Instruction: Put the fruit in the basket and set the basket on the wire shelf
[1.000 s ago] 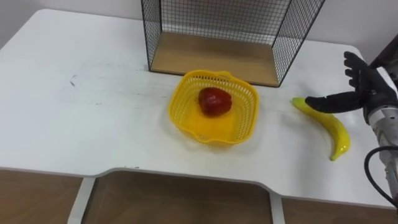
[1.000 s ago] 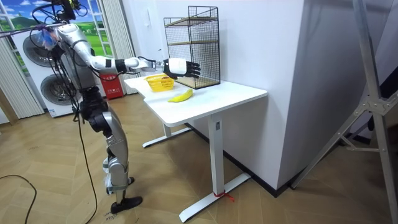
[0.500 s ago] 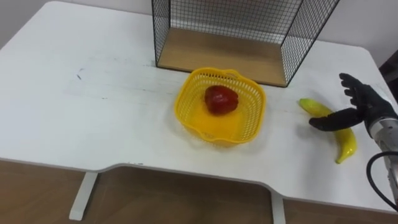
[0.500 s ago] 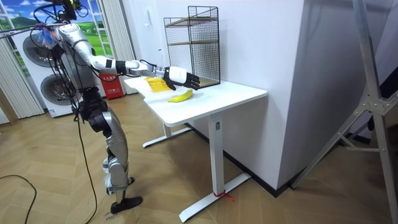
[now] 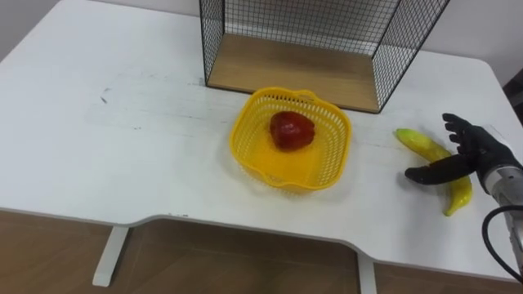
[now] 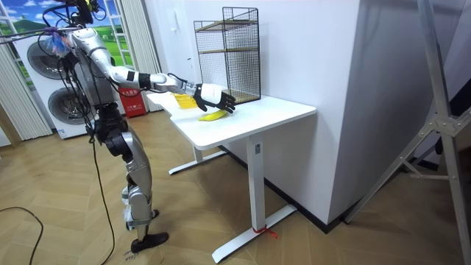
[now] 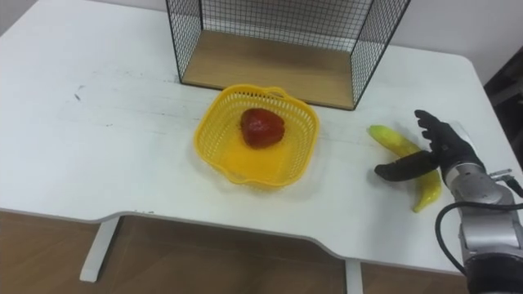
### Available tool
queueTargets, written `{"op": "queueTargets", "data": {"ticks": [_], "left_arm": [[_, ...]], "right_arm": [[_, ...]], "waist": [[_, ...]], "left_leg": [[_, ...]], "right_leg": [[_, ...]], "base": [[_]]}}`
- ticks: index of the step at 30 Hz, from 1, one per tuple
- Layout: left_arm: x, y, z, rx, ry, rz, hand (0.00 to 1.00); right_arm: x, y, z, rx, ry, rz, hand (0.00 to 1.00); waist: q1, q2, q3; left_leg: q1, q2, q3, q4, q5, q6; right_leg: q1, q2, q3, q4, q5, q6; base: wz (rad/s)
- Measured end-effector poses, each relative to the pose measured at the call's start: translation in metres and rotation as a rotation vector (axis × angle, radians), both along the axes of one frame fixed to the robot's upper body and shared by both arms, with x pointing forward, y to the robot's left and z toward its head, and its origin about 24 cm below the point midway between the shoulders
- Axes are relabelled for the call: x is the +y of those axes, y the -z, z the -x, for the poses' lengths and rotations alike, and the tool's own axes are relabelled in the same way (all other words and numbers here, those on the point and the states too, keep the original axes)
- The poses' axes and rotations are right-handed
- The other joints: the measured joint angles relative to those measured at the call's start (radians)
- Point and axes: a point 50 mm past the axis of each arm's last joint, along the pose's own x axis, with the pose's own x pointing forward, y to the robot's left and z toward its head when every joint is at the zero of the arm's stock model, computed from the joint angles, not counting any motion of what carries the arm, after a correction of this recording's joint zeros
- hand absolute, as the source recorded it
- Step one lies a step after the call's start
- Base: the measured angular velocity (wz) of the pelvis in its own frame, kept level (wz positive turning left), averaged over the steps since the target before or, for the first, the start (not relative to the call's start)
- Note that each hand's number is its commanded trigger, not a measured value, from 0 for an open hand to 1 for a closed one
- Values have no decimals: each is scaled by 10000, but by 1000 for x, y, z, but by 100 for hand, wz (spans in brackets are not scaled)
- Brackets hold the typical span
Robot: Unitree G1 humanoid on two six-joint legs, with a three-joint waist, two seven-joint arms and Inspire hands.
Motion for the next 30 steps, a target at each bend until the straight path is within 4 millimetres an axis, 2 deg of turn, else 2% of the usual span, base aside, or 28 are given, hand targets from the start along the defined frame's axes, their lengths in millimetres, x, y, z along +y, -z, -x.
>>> {"op": "queueTargets", "data": {"ticks": [14, 23, 27, 30], "left_arm": [[1, 0, -2, -37, 78, 159, 0], [9, -3, -2, -39, 145, -56, 0], [9, -2, 3, 134, 127, -37, 0], [8, -1, 7, 269, 112, -7, 0]], "right_arm": [[-5, 16, 9, 837, 77, -107, 0], [-4, 24, 12, 1182, 95, -114, 0], [-5, 30, 16, 1410, 145, -117, 0], [-6, 33, 18, 1470, 133, -64, 0]], "waist": [[23, -23, -22], [84, -221, -43], [73, -178, -3], [92, -123, -2]], "left_leg": [[72, 12, -26, 44, -1, -2], [79, 8, -88, 146, -2, -2], [121, 28, -139, 191, -34, -15], [129, 28, -147, 211, -52, -18]], "right_leg": [[140, -2, -50, 31, 6, -8], [196, 1, -100, 10, 9, -5], [313, 23, -160, -22, 19, -13], [356, 33, -163, 0, 24, -21]], "base": [[0], [1], [4], [0]]}}
